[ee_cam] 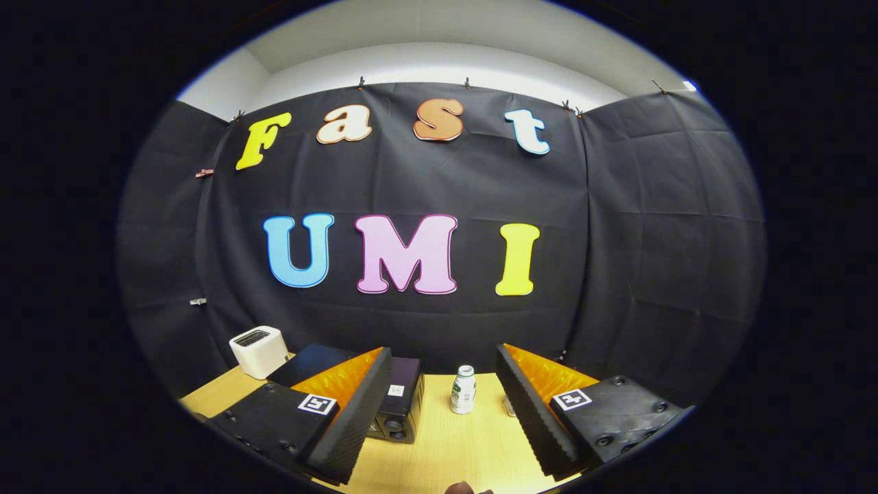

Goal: Open the toaster oven, put the food inside, and close the toaster oven door.

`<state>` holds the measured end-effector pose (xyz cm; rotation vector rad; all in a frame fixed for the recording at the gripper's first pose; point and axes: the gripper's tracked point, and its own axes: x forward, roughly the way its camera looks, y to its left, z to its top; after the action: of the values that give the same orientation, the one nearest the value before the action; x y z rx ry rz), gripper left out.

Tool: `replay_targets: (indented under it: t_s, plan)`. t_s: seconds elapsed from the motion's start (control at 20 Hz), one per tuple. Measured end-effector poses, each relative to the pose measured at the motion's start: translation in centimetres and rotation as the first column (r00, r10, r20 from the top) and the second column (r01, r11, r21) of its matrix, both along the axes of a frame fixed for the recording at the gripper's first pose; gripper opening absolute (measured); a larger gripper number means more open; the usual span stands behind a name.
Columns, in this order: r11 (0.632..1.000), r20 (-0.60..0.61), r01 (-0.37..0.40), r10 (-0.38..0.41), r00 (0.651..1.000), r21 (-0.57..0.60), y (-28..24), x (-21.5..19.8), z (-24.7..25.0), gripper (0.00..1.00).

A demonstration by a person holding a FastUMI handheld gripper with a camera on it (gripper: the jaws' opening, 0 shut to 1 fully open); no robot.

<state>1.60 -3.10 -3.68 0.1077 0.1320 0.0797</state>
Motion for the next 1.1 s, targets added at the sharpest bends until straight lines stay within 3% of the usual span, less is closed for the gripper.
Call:
replay_targets:
  t_s: [1.1]
  plan:
    - [1.000,-0.014,0.021,-0.021,1.000,0.021,-1.21,0.03,-0.72,0.98]
